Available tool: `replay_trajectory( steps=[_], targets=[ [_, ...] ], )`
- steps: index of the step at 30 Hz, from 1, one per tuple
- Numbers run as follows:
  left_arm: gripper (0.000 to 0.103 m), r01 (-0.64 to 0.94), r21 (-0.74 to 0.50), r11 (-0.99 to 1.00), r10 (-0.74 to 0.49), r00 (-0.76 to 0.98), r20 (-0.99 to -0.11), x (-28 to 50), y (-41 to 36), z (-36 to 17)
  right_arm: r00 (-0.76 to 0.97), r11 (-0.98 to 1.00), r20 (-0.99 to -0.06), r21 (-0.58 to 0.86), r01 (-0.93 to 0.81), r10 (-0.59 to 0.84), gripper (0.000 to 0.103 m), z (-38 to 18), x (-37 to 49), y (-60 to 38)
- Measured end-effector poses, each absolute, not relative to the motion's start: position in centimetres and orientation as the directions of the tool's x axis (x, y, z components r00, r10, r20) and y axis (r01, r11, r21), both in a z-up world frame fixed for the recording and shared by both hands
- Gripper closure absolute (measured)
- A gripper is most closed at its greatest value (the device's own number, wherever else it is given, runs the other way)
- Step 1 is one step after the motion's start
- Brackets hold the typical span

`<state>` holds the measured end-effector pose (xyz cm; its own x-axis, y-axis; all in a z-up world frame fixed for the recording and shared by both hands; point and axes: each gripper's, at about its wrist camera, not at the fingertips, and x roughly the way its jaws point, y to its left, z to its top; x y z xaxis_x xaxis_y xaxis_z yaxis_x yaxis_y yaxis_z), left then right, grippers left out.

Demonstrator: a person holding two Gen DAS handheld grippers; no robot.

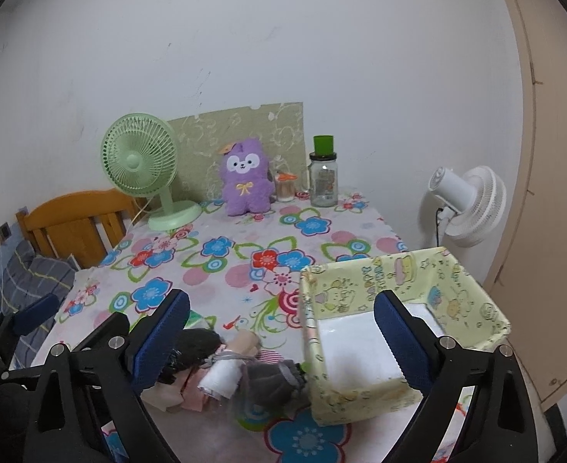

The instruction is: Organize soft objects

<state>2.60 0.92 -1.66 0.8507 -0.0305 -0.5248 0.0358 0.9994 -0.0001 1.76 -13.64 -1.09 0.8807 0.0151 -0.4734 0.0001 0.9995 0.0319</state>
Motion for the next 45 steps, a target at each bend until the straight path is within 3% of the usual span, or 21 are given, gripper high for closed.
replay_trajectory(
  steps=[31, 40, 45],
  targets=[
    [0.017, -0.015, 0.002, 1.0, 0.011, 0.702, -0.712, 9.4, 6.1, -9.5, 0.757, 0.986, -0.638, 0.019, -0.166, 0.14, 0.006, -8.0, 9.9, -5.6],
    [0.029, -0.005, -0.016, 1.0, -0.009, 0.653, -0.757, 10.8, 6.4, -11.5, 0.705, 0.984, -0.695, 0.02, -0.177, 0.141, 0.006, -10.1, 12.0, -4.9],
    [0.064, -0.004, -0.074, 0.997, -0.055, 0.632, -0.773, 11.3, 7.2, -11.9, 0.688, 0.983, -0.711, 0.024, -0.183, 0.145, 0.006, -10.9, 12.7, -4.5]
  ],
)
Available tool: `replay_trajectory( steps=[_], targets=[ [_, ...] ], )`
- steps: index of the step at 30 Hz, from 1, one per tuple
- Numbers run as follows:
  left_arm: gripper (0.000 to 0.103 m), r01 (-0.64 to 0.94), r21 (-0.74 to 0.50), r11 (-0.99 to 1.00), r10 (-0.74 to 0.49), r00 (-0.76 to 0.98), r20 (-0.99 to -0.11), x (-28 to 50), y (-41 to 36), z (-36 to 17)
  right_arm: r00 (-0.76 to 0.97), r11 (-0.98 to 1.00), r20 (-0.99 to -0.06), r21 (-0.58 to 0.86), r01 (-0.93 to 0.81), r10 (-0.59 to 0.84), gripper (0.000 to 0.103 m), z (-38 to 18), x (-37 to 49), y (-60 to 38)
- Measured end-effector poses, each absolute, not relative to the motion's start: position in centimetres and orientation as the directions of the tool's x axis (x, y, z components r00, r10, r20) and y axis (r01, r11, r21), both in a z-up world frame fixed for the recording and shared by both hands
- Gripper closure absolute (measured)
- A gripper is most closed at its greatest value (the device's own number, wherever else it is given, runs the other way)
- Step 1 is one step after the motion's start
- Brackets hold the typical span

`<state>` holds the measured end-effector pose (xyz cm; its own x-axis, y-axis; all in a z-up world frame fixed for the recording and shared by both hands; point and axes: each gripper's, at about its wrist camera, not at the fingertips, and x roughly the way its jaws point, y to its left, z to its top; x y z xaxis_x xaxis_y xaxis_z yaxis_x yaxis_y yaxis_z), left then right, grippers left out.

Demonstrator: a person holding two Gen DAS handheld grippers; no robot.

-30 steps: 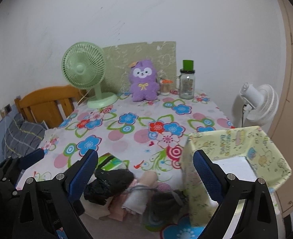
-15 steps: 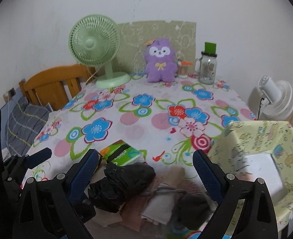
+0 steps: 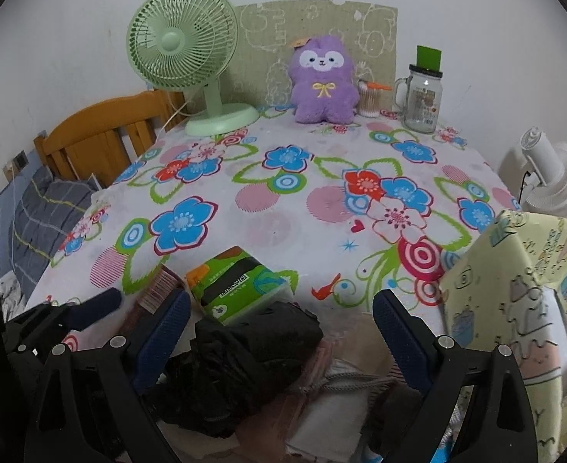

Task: Organize soft objects
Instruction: 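Grasp the brown snack box with left while right grasps green tissue pack, then carry the snack box with left while right carries tissue pack to yellow box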

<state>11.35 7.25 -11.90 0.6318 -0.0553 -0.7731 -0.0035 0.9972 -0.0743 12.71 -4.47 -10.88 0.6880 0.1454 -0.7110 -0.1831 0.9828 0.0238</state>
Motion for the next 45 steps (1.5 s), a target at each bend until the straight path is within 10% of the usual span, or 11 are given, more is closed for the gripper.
replay_trajectory(
  steps=[20, 45],
  targets=[
    [0.074, -0.02, -0.069, 0.997, -0.044, 0.595, -0.802, 13.3, 8.2, -13.4, 0.622, 0.975, -0.77, 0.003, -0.224, 0.146, 0.006, -13.0, 16.2, -1.6],
    [0.081, -0.005, -0.061, 0.998, -0.045, 0.626, -0.779, 13.2, 7.9, -12.3, 0.6, 0.969, -0.782, 0.023, -0.246, 0.171, 0.04, -13.1, 16.8, -0.9]
  ],
)
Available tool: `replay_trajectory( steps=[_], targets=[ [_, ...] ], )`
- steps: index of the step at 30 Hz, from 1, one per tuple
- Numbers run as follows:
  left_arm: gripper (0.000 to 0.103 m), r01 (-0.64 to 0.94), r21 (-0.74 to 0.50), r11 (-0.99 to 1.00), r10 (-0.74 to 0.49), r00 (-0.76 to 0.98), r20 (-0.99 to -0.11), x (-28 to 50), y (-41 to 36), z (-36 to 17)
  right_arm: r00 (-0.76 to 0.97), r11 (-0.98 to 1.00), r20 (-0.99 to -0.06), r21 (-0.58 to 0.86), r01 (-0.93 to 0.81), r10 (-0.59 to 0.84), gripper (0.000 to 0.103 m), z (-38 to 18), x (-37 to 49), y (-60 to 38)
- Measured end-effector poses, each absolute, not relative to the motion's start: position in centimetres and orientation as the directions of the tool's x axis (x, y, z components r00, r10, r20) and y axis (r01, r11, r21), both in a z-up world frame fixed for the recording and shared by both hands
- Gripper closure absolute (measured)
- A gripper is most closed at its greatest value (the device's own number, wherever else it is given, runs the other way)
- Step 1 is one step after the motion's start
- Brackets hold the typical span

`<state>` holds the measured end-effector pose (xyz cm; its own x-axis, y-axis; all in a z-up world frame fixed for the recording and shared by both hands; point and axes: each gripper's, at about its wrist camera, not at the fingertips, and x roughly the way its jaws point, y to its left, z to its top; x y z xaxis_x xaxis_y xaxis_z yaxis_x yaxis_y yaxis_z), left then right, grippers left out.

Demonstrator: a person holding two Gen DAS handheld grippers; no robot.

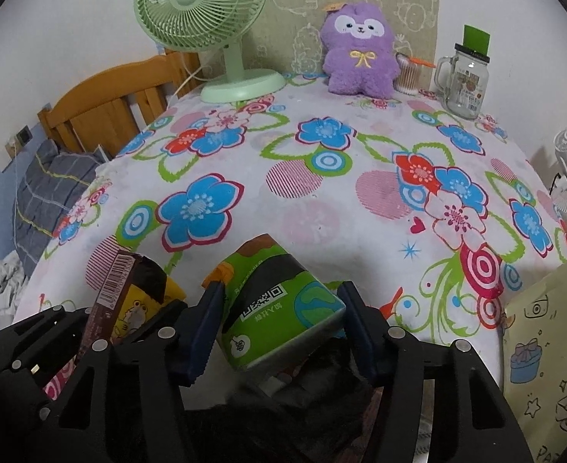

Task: Organize soft objects
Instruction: 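Carry the snack box with left while right carries tissue pack to yellow box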

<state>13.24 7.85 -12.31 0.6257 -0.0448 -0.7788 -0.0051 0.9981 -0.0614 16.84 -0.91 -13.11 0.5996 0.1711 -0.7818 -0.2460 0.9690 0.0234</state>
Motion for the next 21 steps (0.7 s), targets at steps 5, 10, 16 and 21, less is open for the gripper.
replay_trajectory(
  steps=[5, 10, 16, 21],
  targets=[
    [0.081, -0.001, -0.052, 0.999, -0.039, 0.645, -0.763, 12.8, 7.6, -11.2, 0.625, 0.971, -0.762, 0.021, -0.237, 0.169, 0.04, -12.0, 16.4, -1.2],
    [0.081, 0.008, -0.043, 0.999, -0.037, 0.667, -0.744, 12.4, 7.1, -10.0, 0.649, 0.974, -0.741, 0.023, -0.226, 0.169, 0.04, -10.8, 15.8, -1.7],
    [0.081, 0.015, -0.035, 0.999, -0.035, 0.688, -0.725, 11.8, 6.5, -8.8, 0.675, 0.977, -0.721, 0.019, -0.211, 0.159, 0.04, -9.4, 14.9, -2.3],
    [0.081, 0.025, -0.029, 0.999, -0.038, 0.707, -0.706, 11.1, 5.8, -7.7, 0.693, 0.98, -0.704, 0.022, -0.196, 0.154, 0.04, -8.3, 14.1, -3.1]
  ],
)
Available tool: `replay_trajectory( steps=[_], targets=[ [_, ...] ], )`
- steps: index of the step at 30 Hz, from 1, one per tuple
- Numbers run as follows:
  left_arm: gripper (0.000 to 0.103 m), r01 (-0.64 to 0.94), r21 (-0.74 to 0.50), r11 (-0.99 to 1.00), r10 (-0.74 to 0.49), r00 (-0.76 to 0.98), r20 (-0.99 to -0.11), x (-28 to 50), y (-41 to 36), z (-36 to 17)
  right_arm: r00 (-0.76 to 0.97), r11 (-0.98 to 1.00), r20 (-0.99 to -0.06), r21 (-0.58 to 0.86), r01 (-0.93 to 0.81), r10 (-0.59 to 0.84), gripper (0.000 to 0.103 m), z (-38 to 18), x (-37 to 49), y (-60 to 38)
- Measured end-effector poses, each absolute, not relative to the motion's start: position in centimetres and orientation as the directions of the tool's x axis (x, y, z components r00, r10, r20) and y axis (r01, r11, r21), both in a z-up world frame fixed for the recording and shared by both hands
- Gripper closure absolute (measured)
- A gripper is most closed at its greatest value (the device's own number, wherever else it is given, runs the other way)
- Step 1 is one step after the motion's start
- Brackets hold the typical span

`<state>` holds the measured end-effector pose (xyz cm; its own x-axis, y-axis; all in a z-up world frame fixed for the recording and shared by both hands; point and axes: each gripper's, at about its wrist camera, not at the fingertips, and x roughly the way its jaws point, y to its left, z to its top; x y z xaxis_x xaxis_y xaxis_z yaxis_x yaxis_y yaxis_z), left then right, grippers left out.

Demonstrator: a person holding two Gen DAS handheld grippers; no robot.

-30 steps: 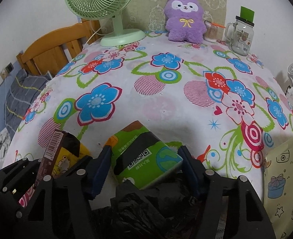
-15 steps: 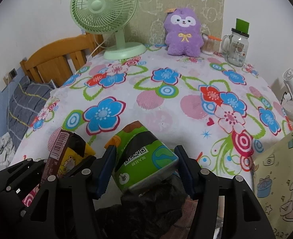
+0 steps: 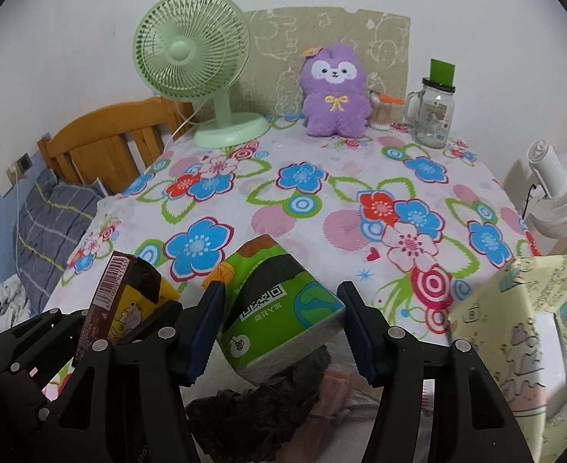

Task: Organize soft objects
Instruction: 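Carry the snack box with left while right carries tissue pack to yellow box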

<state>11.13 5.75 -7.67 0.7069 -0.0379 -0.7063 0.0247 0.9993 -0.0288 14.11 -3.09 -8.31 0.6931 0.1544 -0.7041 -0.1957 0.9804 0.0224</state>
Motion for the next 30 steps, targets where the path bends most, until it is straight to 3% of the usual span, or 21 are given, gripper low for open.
replay_trajectory(
  steps=[30],
  targets=[
    [0.081, 0.083, -0.008, 0.997, -0.071, 0.793, -0.605, 6.6, -0.7, -2.7, 0.803, 0.994, -0.586, 0.039, -0.106, 0.109, 0.04, -2.8, 7.9, -10.6]
  ],
)
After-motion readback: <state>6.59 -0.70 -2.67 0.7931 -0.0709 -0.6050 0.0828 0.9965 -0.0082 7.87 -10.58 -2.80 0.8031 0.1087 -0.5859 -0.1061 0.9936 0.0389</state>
